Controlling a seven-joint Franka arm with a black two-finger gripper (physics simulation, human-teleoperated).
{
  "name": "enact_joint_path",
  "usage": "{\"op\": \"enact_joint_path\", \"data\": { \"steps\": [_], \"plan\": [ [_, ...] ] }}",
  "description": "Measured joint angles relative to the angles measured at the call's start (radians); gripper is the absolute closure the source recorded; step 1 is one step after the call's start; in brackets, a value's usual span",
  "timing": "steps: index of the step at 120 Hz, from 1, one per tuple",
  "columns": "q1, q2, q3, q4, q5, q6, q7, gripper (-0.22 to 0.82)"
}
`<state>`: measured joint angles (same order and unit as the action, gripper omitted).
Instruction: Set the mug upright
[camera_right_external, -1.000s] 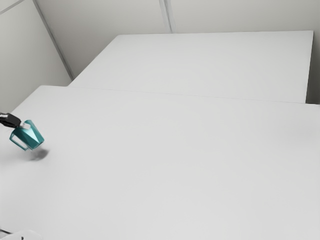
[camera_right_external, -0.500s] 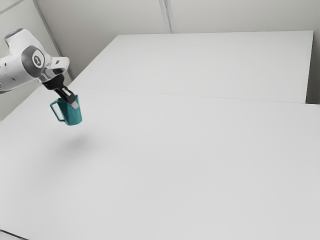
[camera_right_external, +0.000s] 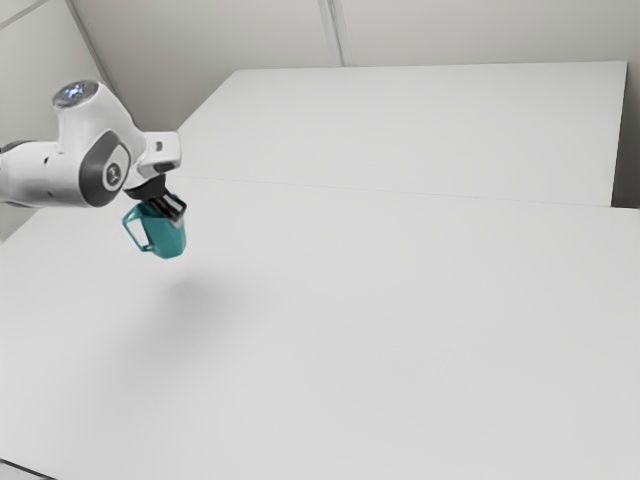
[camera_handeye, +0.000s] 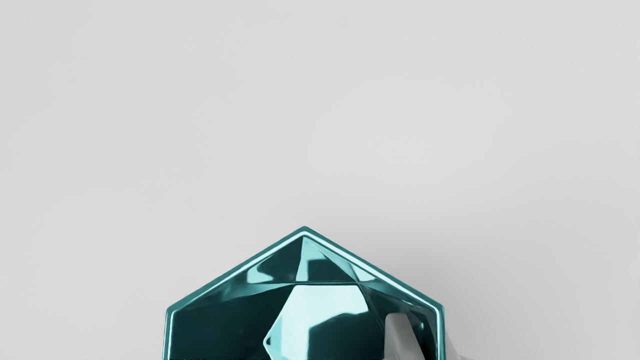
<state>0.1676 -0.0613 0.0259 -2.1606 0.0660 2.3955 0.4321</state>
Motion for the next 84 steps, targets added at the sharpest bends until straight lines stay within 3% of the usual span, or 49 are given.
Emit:
{"op": "enact_joint_path", "data": {
  "steps": [44, 84],
  "plan": [
    [-0.003, -0.051, -0.12, -0.135, 0.136, 0.036, -0.352, 0.78],
    [-0.008, 0.004, -0.144, -0.171, 0.214, 0.043, -0.623, 0.78]
  ]
}}
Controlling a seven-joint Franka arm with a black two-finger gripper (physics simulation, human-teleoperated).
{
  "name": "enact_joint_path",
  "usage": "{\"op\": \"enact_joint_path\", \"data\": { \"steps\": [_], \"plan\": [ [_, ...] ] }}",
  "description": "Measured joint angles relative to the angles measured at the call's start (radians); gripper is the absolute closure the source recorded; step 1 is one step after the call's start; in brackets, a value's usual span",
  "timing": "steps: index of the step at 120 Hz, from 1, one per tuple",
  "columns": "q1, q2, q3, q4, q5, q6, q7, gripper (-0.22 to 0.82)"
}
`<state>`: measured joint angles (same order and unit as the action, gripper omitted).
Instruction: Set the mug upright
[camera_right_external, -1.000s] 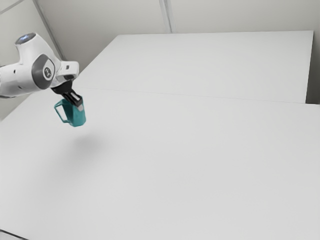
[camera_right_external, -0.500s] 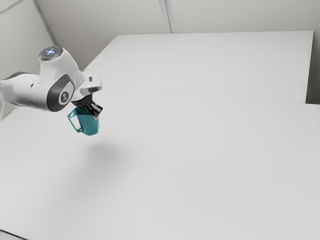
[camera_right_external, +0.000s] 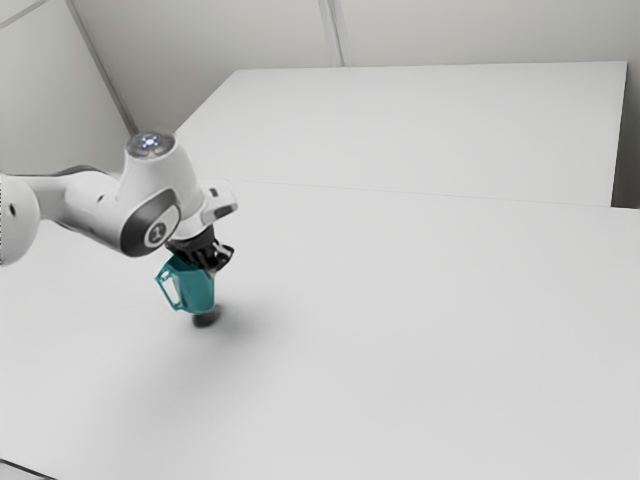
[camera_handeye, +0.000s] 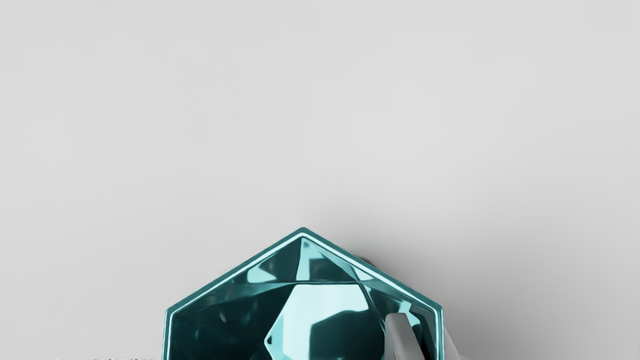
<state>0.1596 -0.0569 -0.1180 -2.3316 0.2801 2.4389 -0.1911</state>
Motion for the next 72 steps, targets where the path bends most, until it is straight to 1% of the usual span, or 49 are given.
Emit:
{"op": "enact_joint_path", "data": {
  "steps": [35, 56, 63, 72],
  "plan": [
    [-0.003, 0.071, 0.002, 0.002, 0.011, 0.02, -0.162, 0.78],
    [-0.002, 0.06, -0.002, 0.004, 0.03, 0.019, -0.221, 0.39],
    [-0.003, 0.049, -0.002, 0.004, 0.033, 0.018, -0.236, 0.3],
    [-0.004, 0.025, -0.002, 0.004, 0.035, 0.01, -0.253, 0.21]
  ]
}}
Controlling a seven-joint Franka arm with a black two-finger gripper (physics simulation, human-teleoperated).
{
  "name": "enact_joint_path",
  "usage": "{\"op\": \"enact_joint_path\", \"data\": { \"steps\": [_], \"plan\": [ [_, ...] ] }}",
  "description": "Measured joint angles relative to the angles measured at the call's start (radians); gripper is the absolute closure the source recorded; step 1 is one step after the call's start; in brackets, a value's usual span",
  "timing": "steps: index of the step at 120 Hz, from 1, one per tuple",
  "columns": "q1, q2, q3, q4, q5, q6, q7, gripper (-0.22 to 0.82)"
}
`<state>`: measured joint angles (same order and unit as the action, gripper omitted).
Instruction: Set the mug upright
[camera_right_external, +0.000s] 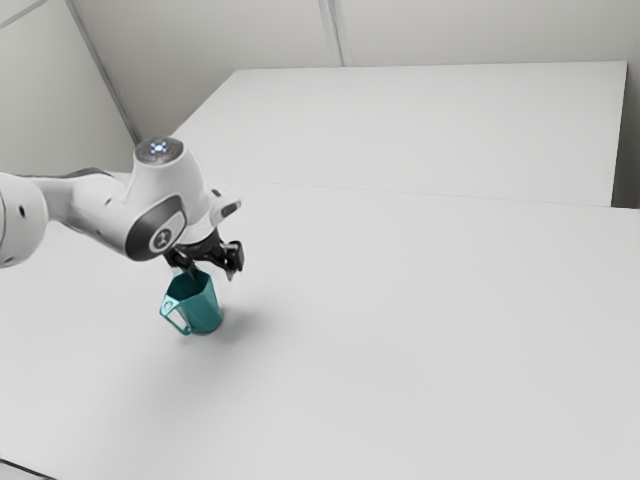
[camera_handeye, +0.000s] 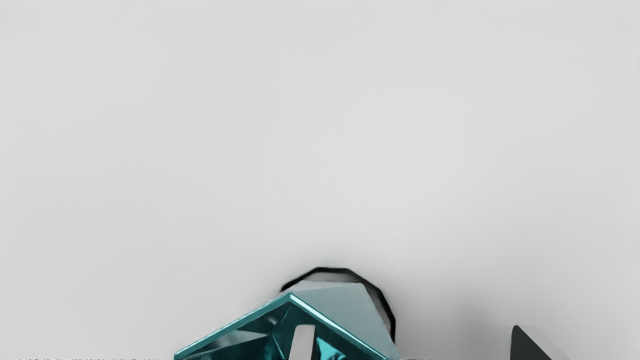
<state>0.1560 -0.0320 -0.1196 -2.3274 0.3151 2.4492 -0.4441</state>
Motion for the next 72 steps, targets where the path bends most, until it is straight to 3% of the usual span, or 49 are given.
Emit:
{"op": "enact_joint_path", "data": {
  "steps": [36, 72],
  "plan": [
    [-0.028, -0.12, -0.014, 0.051, -0.014, -0.122, -0.049, 0.05],
    [-0.031, -0.107, -0.083, 0.353, -0.158, -0.389, 0.031, 0.01]
  ]
}}
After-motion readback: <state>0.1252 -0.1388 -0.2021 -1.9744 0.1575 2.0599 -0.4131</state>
